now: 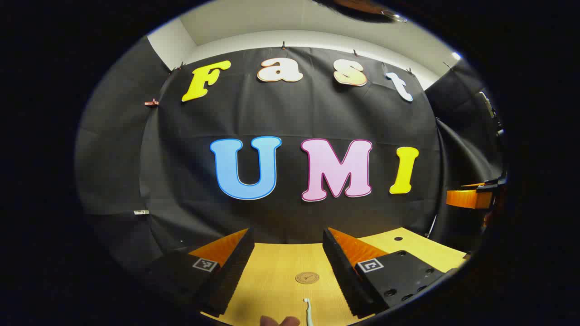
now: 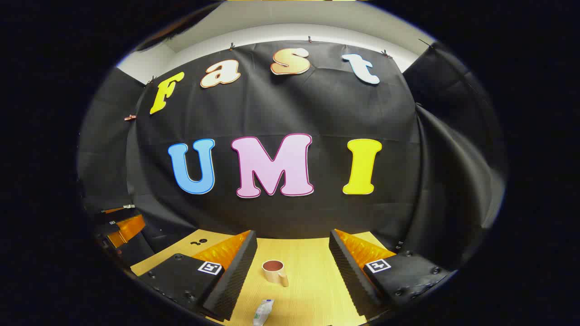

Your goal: Put the toothbrush and toothpaste on the desktop into the cup, then pick up the cup and place it on the coaster on the desktop.

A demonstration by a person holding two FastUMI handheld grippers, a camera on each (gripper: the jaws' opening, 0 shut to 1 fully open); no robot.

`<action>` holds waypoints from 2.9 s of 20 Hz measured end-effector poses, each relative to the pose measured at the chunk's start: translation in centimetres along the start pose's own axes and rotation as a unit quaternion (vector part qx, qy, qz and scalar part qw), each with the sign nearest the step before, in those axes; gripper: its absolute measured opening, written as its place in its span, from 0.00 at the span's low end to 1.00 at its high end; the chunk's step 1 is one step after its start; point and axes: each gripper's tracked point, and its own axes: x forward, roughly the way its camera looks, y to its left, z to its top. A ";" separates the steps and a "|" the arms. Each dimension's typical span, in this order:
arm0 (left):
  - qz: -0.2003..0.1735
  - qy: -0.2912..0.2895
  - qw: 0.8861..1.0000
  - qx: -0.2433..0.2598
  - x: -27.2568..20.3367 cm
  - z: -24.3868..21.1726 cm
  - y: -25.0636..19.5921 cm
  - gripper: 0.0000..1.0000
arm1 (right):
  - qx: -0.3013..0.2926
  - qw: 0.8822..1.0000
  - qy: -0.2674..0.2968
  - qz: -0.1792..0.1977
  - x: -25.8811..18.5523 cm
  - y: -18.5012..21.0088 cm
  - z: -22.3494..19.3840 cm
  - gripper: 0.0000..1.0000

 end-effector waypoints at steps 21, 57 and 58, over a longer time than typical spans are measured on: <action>-0.016 0.022 0.999 0.031 -0.3 -2.6 -0.5 0.96 | -0.057 0.993 0.101 0.027 0.7 4.3 -6.5 0.98; 0.023 0.133 0.991 -0.014 -3.1 -15.7 11.2 0.96 | -0.158 0.834 0.525 -0.061 3.3 6.2 -41.3 0.27; 0.024 0.133 0.991 -0.014 -3.1 -15.8 11.0 0.96 | -0.149 0.833 0.530 -0.054 3.2 6.4 -41.1 0.20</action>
